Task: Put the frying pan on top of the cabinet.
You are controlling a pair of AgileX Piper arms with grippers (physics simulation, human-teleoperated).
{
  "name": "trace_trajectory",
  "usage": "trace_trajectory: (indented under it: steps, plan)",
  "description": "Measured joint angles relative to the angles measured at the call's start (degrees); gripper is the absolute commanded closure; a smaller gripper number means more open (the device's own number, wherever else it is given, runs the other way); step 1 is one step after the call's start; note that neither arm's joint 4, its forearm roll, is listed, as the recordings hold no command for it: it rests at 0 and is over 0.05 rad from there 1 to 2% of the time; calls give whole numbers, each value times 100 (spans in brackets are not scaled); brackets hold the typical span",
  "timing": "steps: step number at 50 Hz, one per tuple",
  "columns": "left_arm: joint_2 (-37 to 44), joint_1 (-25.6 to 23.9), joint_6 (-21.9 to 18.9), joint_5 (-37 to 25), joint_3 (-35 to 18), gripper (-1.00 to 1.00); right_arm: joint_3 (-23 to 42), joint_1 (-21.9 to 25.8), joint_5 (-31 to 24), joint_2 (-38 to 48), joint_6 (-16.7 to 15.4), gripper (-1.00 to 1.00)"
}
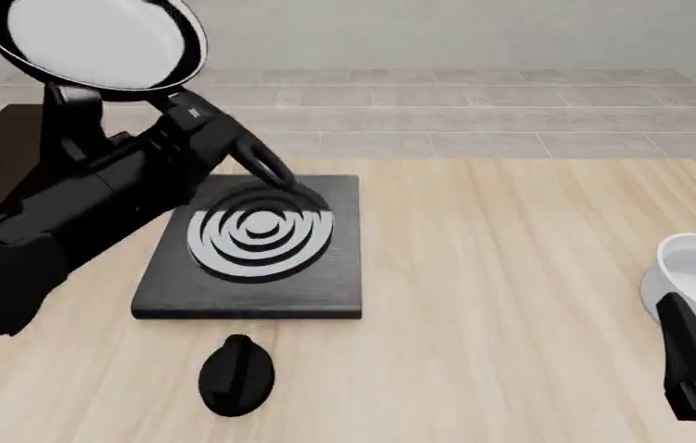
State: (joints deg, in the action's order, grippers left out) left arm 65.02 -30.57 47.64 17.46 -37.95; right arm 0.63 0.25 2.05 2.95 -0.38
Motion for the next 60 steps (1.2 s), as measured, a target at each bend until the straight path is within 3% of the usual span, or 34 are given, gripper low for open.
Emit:
trace_trajectory:
  steps: [22, 60]
  plan:
    - [-626, 950, 480, 126, 431, 100, 42, 29, -20, 47, -85, -100]
    - [152, 2015, 1358, 1362, 783, 100, -6, 49, 219, 280, -162, -100]
